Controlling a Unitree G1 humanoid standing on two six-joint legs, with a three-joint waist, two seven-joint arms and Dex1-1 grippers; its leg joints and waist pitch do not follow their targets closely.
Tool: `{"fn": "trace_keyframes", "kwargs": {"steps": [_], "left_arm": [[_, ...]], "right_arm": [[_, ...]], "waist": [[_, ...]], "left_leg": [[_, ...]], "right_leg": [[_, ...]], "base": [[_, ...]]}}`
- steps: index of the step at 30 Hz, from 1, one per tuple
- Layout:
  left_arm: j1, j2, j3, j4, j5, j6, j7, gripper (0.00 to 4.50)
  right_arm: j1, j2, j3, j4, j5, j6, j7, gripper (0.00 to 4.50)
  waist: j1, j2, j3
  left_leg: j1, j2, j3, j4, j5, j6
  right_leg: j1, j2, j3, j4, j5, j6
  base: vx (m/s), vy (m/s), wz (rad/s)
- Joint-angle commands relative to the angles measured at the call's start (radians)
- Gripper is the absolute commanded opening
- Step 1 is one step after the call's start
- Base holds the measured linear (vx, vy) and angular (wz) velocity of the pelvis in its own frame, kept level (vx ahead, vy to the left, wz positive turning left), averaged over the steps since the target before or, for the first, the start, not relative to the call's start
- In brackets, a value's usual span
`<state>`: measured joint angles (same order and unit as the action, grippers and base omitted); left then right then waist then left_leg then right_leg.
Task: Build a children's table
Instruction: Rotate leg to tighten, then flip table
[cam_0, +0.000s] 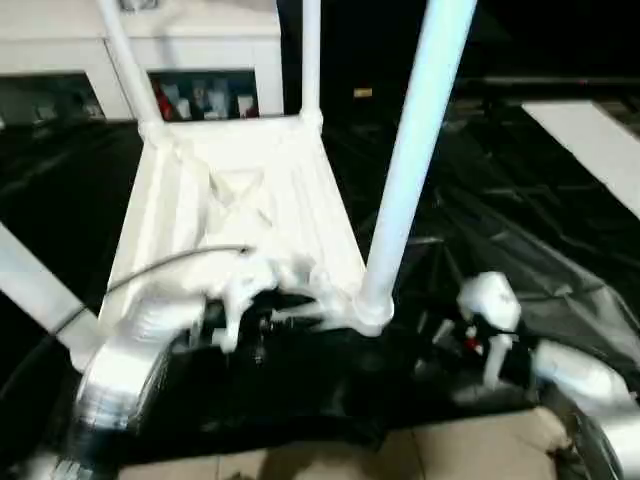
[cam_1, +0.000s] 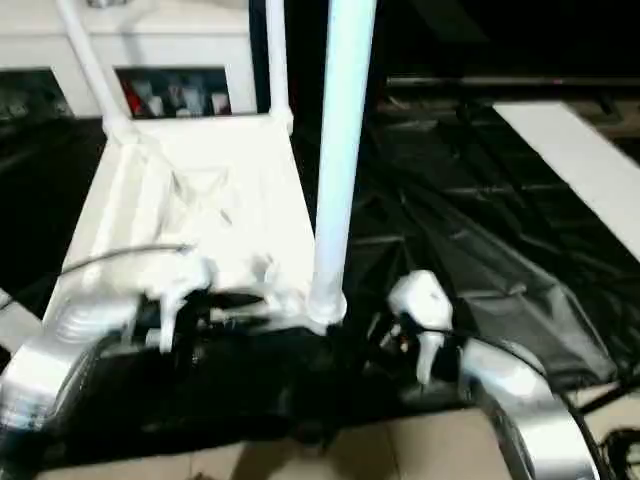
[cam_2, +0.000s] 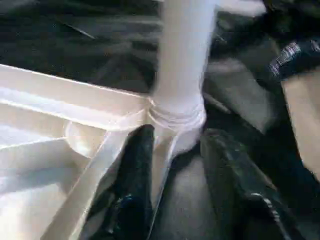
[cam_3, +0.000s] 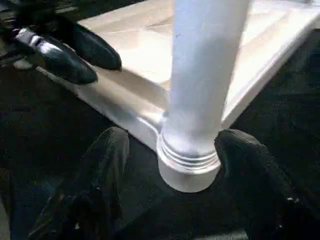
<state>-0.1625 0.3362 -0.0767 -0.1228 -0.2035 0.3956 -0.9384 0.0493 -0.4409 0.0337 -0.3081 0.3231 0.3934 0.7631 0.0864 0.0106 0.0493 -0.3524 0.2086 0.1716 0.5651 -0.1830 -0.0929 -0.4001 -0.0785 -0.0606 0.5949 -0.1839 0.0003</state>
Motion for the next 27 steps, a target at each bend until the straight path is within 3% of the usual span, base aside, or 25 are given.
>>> {"fn": "trace_keyframes", "kwargs": {"steps": [1,4,5,6,9,11,12,13,14,16,18,20,22,23,27], "left_arm": [[0.059,-0.039,0.049,-0.063,-0.030,-0.039,0.085,2.04],[0.217,-0.124,0.106,-0.148,-0.040,-0.136,0.197,2.25],[0.223,-0.126,0.109,-0.151,-0.039,-0.140,0.202,2.35],[0.282,-0.161,0.138,-0.181,-0.040,-0.215,0.239,2.55],[0.361,-0.168,0.173,-0.173,-0.028,-0.387,0.228,2.65],[0.409,-0.147,0.186,-0.136,-0.006,-0.490,0.195,2.89],[0.432,-0.172,0.224,-0.122,-0.007,-0.541,0.219,3.00],[0.438,-0.179,0.234,-0.120,-0.008,-0.551,0.228,3.04],[0.459,-0.221,0.294,-0.107,-0.020,-0.613,0.270,3.04],[0.473,-0.237,0.328,-0.096,-0.037,-0.654,0.291,3.27],[0.496,-0.237,0.337,-0.080,-0.038,-0.678,0.296,3.47],[0.549,-0.241,0.365,-0.075,-0.028,-0.732,0.327,3.76],[0.544,-0.240,0.390,-0.057,-0.020,-0.772,0.363,3.76],[0.540,-0.238,0.399,-0.050,-0.018,-0.785,0.375,3.92],[0.512,-0.238,0.453,-0.029,0.016,-0.859,0.430,4.31]], "right_arm": [[0.008,0.018,-0.016,-0.042,0.030,0.025,-0.033,3.03],[0.024,0.034,0.007,-0.077,0.041,0.036,-0.043,3.03],[0.024,0.035,0.008,-0.078,0.041,0.036,-0.044,3.03],[0.024,0.038,0.016,-0.081,0.038,0.038,-0.046,3.03],[0.020,0.046,0.028,-0.077,0.031,0.038,-0.052,3.03],[0.014,0.053,0.039,-0.077,0.033,0.047,-0.054,3.03],[0.004,0.053,0.048,-0.068,0.039,0.055,-0.047,3.03],[0.002,0.054,0.051,-0.066,0.040,0.057,-0.046,3.03],[-0.010,0.050,0.066,-0.051,0.037,0.059,-0.035,3.03],[-0.015,0.049,0.078,-0.036,0.032,0.052,-0.027,3.03],[-0.017,0.049,0.084,-0.012,0.026,0.042,-0.021,3.03],[-0.021,0.045,0.101,0.005,0.019,0.042,-0.011,3.03],[-0.024,0.048,0.104,0.008,0.021,0.043,-0.010,3.03],[-0.025,0.050,0.105,0.009,0.021,0.044,-0.011,3.03],[-0.043,0.031,0.122,0.012,0.023,0.053,0.013,3.03]], "waist": [[-0.006,0.003,-0.047],[-0.010,0.010,-0.044],[-0.015,0.009,-0.045],[-0.014,0.009,-0.048],[-0.018,0.001,-0.046],[-0.019,0.006,-0.046],[-0.021,0.001,-0.046],[-0.022,0.004,-0.047],[-0.023,-0.006,-0.048],[-0.021,0.000,-0.048],[-0.020,-0.005,-0.049],[-0.020,-0.018,-0.051],[-0.018,-0.017,-0.053],[-0.016,-0.019,-0.055],[-0.004,-0.030,-0.053]], "left_leg": [[-0.002,0.017,0.003,-0.063,-0.293,0.026],[-0.009,0.015,-0.002,-0.066,-0.320,0.030],[-0.013,0.014,-0.004,-0.066,-0.319,0.031],[-0.005,0.013,-0.003,-0.063,-0.325,0.034],[-0.012,0.013,-0.005,-0.064,-0.318,0.046],[-0.014,0.013,-0.008,-0.067,-0.326,0.044],[-0.015,0.013,-0.007,-0.067,-0.327,0.045],[-0.015,0.014,-0.009,-0.068,-0.326,0.041],[-0.015,0.016,-0.008,-0.067,-0.323,0.038],[-0.016,0.019,-0.008,-0.069,-0.316,0.037],[-0.014,0.020,-0.008,-0.070,-0.328,0.035],[-0.015,0.023,-0.008,-0.071,-0.342,0.033],[-0.014,0.022,-0.009,-0.071,-0.344,0.032],[-0.009,0.023,-0.008,-0.069,-0.346,0.031],[-0.010,0.025,-0.008,-0.071,-0.339,0.030]], "right_leg": [[0.044,-0.043,0.038,-0.091,-0.349,-0.146],[0.043,-0.043,0.034,-0.103,-0.445,-0.091],[0.042,-0.043,0.034,-0.106,-0.464,-0.073],[0.033,-0.038,0.035,-0.109,-0.477,-0.059],[0.033,-0.036,0.033,-0.113,-0.463,-0.049],[0.033,-0.037,0.034,-0.112,-0.479,-0.030],[0.032,-0.036,0.034,-0.111,-0.471,-0.024],[0.033,-0.038,0.034,-0.109,-0.465,-0.026],[0.033,-0.037,0.034,-0.107,-0.450,-0.028],[0.033,-0.040,0.036,-0.103,-0.417,-0.044],[0.031,-0.038,0.038,-0.101,-0.396,-0.044],[0.033,-0.038,0.038,-0.099,-0.372,-0.042],[0.034,-0.038,0.038,-0.097,-0.361,-0.041],[0.031,-0.036,0.038,-0.097,-0.342,-0.043],[0.034,-0.040,0.039,-0.093,-0.329,-0.041]], "base": [[0.000,0.000,0.00],[0.000,0.000,0.00],[0.000,0.000,0.00],[0.000,0.000,0.00],[0.000,0.000,0.00],[0.000,0.000,0.00],[0.000,0.000,0.00],[0.000,0.000,0.00],[0.000,0.000,0.00],[0.000,0.000,0.00],[0.000,0.000,0.00],[0.000,0.000,0.00],[0.000,0.000,0.00],[0.000,0.000,0.00],[0.000,0.000,0.00]]}}
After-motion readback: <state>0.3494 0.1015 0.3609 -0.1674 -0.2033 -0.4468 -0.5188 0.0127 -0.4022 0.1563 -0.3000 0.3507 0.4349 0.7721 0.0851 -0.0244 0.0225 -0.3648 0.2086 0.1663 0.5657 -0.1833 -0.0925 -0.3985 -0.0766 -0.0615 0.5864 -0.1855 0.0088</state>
